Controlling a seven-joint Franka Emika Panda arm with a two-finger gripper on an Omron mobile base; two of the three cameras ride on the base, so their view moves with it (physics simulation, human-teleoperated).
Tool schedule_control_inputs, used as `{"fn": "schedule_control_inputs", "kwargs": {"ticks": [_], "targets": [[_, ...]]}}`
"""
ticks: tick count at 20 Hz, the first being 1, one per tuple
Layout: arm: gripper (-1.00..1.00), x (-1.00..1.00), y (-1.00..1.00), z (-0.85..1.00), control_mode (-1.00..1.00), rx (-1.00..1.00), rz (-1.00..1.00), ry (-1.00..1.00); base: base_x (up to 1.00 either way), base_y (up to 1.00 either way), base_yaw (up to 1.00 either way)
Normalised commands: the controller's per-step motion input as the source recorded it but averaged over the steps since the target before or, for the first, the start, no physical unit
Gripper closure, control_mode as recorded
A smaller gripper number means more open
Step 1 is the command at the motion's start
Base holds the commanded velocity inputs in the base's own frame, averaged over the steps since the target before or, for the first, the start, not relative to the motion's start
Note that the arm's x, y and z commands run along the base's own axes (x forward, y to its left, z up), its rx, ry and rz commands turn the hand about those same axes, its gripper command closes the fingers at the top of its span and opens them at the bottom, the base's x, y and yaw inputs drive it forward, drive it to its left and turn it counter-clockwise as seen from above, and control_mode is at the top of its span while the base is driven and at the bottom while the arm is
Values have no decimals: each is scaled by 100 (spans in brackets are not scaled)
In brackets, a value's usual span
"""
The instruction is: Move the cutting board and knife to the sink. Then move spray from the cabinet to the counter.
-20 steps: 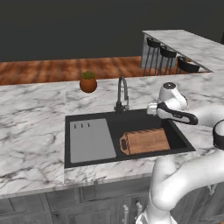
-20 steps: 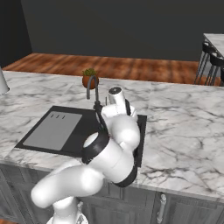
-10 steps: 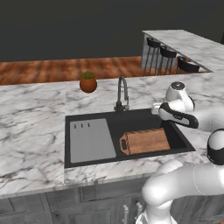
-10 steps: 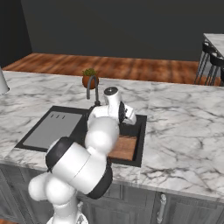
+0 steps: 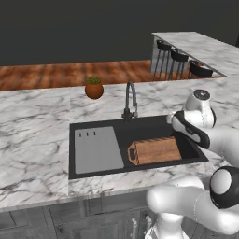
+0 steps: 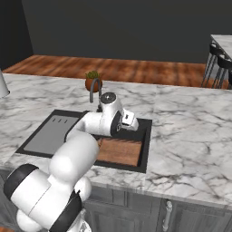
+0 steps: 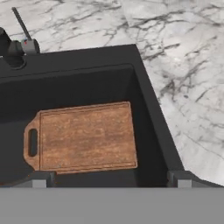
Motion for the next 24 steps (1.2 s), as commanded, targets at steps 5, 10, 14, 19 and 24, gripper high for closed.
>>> {"fn": "schedule_control_inputs", "kwargs": {"ticks": [5, 10, 14, 19, 24], "targets": [[-100, -54, 8, 38, -100, 0, 26, -4, 0, 0, 0], [-100, -53, 14, 28, -100, 0, 30, 0, 0, 0, 0], [-100, -43, 20, 30, -100, -1, 14, 7, 0, 0, 0], [-100, -31, 17, 33, -100, -1, 3, 18, 0, 0, 0], [-100, -25, 15, 32, -100, 0, 0, 26, 0, 0, 0]]}}
